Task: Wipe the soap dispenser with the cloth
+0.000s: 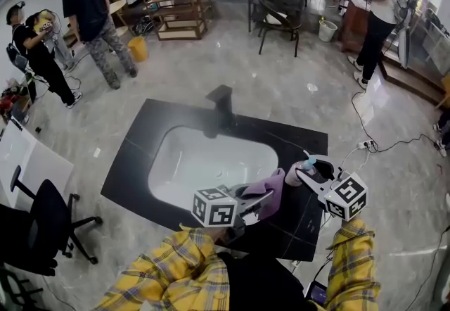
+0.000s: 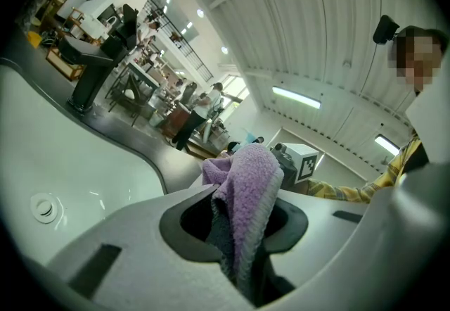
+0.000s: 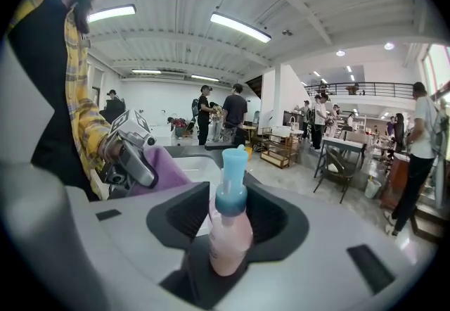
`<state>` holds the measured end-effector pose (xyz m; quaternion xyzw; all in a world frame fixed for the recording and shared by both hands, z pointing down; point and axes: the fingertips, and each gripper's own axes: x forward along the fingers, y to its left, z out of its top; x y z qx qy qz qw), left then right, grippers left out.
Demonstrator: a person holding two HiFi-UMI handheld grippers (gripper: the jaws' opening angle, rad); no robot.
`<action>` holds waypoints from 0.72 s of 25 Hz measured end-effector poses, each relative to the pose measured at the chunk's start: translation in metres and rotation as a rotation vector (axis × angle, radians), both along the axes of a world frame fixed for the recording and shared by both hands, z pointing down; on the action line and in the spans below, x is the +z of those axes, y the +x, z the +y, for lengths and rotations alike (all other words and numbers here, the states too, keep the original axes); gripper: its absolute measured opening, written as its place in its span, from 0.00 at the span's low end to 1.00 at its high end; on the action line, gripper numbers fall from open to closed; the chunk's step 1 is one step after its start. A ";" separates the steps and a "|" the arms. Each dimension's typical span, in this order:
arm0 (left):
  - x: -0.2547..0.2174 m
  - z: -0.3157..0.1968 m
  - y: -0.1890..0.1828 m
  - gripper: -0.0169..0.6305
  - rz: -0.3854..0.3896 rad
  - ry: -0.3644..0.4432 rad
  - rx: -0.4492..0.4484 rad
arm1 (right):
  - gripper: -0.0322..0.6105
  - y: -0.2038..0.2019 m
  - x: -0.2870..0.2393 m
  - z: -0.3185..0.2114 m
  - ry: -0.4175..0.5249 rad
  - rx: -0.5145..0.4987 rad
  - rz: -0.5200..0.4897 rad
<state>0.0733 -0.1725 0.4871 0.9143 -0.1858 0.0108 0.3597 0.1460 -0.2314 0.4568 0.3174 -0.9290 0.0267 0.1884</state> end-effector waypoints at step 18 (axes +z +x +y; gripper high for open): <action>0.003 0.002 -0.001 0.16 -0.005 -0.003 0.003 | 0.29 0.001 -0.001 -0.003 0.023 -0.037 -0.021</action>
